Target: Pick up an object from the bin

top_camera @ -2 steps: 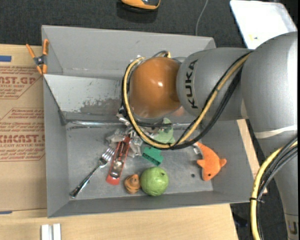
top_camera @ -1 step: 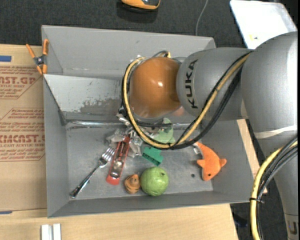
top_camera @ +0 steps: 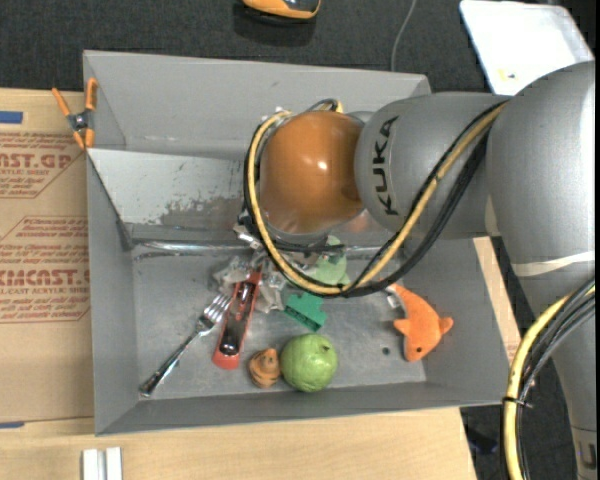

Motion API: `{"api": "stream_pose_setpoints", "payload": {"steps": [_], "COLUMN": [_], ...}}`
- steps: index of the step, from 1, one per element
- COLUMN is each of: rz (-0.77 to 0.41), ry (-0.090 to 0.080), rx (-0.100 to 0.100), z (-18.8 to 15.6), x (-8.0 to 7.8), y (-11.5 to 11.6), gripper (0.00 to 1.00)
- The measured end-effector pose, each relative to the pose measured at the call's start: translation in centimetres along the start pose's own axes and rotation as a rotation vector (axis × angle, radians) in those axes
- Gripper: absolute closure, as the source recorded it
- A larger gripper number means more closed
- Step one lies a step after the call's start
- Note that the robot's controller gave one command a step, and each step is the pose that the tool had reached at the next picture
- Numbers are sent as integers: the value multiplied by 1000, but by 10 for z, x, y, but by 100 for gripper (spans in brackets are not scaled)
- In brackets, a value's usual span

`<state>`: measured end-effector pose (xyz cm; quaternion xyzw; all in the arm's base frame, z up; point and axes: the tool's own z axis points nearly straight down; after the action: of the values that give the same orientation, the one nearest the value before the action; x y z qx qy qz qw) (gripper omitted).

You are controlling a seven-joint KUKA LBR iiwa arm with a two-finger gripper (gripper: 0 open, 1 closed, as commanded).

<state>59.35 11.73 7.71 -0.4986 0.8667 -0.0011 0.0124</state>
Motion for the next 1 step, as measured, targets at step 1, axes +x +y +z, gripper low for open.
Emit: {"api": "stream_pose_setpoints", "payload": {"steps": [1], "rz": [1], "ry": [-1], "rx": [0], "z": [-6], "x": [0], "y": [0], "gripper": [100]}}
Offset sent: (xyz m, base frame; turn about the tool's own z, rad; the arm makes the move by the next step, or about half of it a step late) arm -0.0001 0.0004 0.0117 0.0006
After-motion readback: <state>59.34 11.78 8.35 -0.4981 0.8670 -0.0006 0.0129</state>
